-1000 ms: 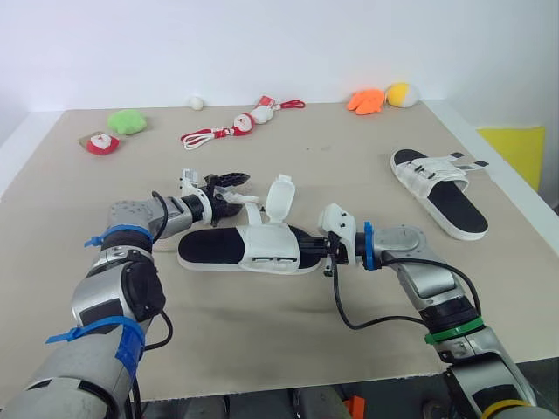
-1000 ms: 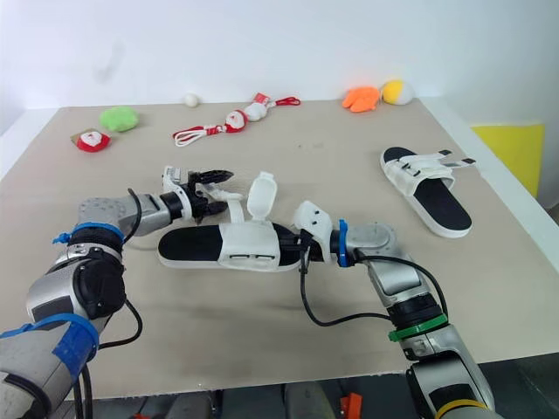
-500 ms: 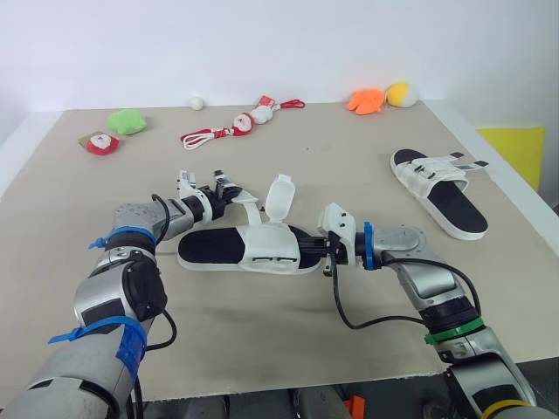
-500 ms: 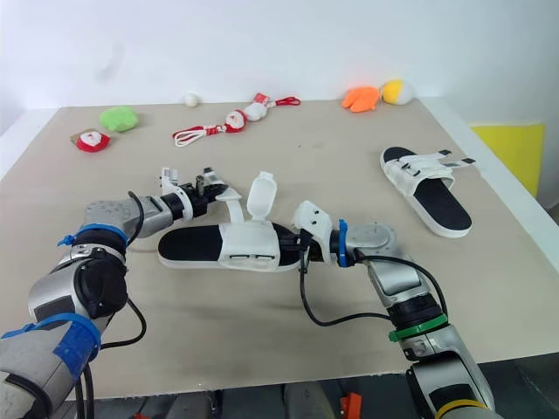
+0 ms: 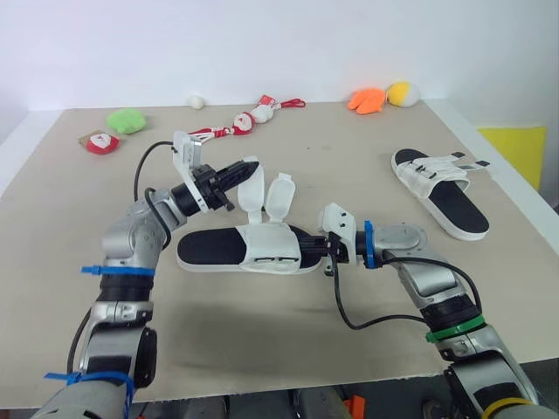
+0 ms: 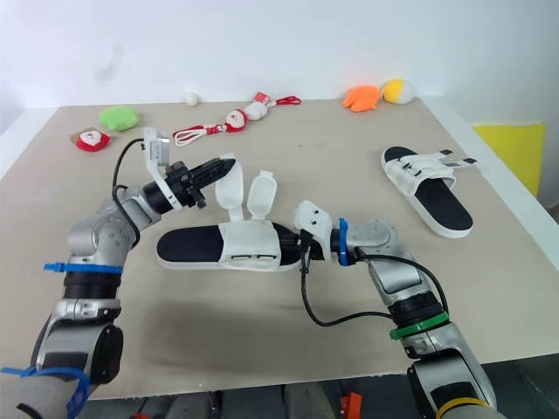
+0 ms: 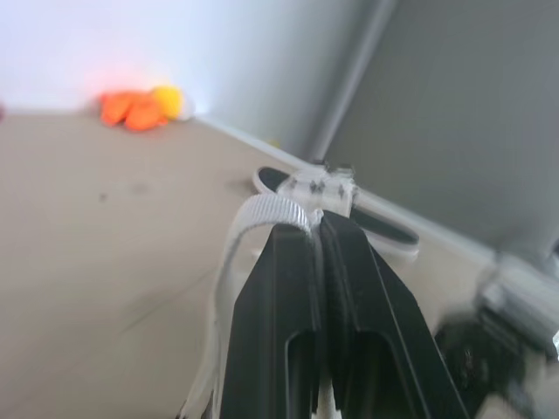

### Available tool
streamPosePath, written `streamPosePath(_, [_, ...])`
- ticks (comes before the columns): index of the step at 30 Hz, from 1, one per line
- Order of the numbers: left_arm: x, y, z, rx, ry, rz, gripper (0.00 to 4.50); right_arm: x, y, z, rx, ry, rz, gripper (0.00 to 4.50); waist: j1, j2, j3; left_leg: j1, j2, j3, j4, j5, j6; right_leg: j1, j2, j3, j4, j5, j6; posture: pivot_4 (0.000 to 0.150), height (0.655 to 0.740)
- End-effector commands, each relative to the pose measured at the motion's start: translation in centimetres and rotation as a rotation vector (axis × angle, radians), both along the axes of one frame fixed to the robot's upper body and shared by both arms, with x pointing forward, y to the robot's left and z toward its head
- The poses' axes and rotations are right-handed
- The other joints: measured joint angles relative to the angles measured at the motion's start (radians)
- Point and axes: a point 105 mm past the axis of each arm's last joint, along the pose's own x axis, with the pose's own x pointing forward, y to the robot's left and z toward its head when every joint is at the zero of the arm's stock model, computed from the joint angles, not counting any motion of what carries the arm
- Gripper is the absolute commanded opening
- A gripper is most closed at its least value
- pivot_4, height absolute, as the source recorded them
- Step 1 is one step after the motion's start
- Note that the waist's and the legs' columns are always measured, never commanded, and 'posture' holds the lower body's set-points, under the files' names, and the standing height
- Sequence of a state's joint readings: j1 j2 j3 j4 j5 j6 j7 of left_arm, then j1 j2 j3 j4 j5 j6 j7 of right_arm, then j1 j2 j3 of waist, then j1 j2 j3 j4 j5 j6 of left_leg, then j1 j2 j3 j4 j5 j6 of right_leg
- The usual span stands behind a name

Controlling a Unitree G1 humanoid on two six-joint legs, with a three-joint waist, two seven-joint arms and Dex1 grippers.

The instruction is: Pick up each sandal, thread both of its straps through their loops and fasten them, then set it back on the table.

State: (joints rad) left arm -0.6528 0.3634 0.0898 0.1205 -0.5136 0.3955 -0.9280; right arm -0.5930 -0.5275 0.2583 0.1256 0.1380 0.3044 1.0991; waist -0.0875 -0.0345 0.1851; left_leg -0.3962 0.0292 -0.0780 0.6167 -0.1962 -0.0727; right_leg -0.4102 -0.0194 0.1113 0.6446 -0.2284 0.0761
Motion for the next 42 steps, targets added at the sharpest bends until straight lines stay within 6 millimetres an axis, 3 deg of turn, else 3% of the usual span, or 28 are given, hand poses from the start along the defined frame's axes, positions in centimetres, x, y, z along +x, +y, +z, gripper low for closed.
streamPosePath(1, [-3.0,-0.7,1.6,0.26,-0.458,0.004,0.1,0.1,-0.5,-0.8,-0.044,0.021,-0.002,0.0,0.001,0.0,0.0,0.0,0.0,0.0,0.0,0.0,0.0,0.0,0.0,0.0,0.0,0.0,0.0,0.15,0.74])
streamPosePath(6, [-6.5,-1.5,-2.6,0.688,-1.053,-0.143,0.1,0.1,-0.4,-0.9,-0.057,0.02,0.016,0.0,0.008,0.0,0.0,0.0,-0.001,0.001,0.0,-0.001,0.001,0.001,-0.001,0.001,-0.002,0.0,-0.005,0.15,0.74])
streamPosePath(9, [-7.9,-1.4,-4.4,0.764,-1.365,-0.228,0.1,0.1,0.0,-1.0,-0.062,0.016,0.033,0.0,0.01,0.0,0.0,0.0,-0.001,0.003,0.001,-0.001,0.002,0.001,-0.002,0.001,-0.002,-0.002,-0.011,0.15,0.74])
streamPosePath(16, [-8.8,-1.4,-6.1,0.747,-1.588,-0.308,0.1,0.3,0.2,-0.9,-0.069,0.01,0.044,0.0,0.01,0.0,0.0,0.001,-0.001,0.004,0.001,-0.001,0.003,0.001,-0.002,0.001,-0.002,0.001,-0.006,0.15,0.74])
streamPosePath(22, [-7.7,-0.4,-7.6,0.751,-1.476,-0.271,0.1,0.5,0.3,-0.6,-0.066,0.001,0.044,0.0,0.01,0.0,0.0,0.001,-0.001,0.004,0.001,-0.002,0.005,0.002,-0.002,0.002,-0.001,0.001,-0.005,0.15,0.74])
streamPosePath(26, [-7.0,0.2,-9.0,0.792,-1.317,-0.271,1.18,0.5,0.4,-0.6,-0.065,0.0,0.045,0.0,0.01,0.001,-0.001,0.001,-0.001,0.004,0.002,-0.001,0.006,0.002,-0.002,0.002,0.0,0.002,-0.003,0.15,0.74])
streamPosePath(29, [-7.2,0.7,-10.3,0.833,-1.225,-0.308,2.73,0.5,0.4,-0.6,-0.067,-0.001,0.047,0.0,0.01,0.001,-0.001,0.003,-0.001,0.004,0.002,-0.001,0.007,0.002,-0.002,0.001,0.001,0.002,-0.003,0.15,0.74])
streamPosePath(30, [-7.3,0.7,-10.5,0.84,-1.208,-0.317,2.96,0.5,0.4,-0.7,-0.068,-0.001,0.047,0.0,0.01,0.001,-0.001,0.003,-0.001,0.004,0.002,-0.001,0.007,0.003,-0.002,0.001,0.001,0.002,-0.003,0.15,0.74])
streamPosePath(33, [-7.7,0.8,-11.0,0.847,-1.16,-0.332,4.41,0.6,0.5,-0.6,-0.067,-0.003,0.048,0.0,0.01,0.002,-0.002,0.004,0.0,0.004,0.002,-0.001,0.007,0.003,-0.002,0.001,0.001,0.002,-0.003,0.15,0.74])
streamPosePath(39, [-7.8,0.4,-11.2,0.834,-0.954,-0.324,4.46,0.6,0.7,-0.6,-0.064,-0.004,0.055,0.0,0.009,0.006,-0.004,0.005,0.0,0.004,0.002,0.0,0.007,0.003,-0.002,0.001,0.002,0.001,-0.004,0.15,0.74])
streamPosePath(42, [-8.0,0.4,-10.4,0.785,-0.792,-0.308,4.46,0.7,0.7,-0.6,-0.065,-0.004,0.055,0.0,0.007,0.006,-0.004,0.004,0.002,0.004,0.002,-0.001,0.007,0.002,0.0,0.001,0.003,0.001,-0.006,0.15,0.74])
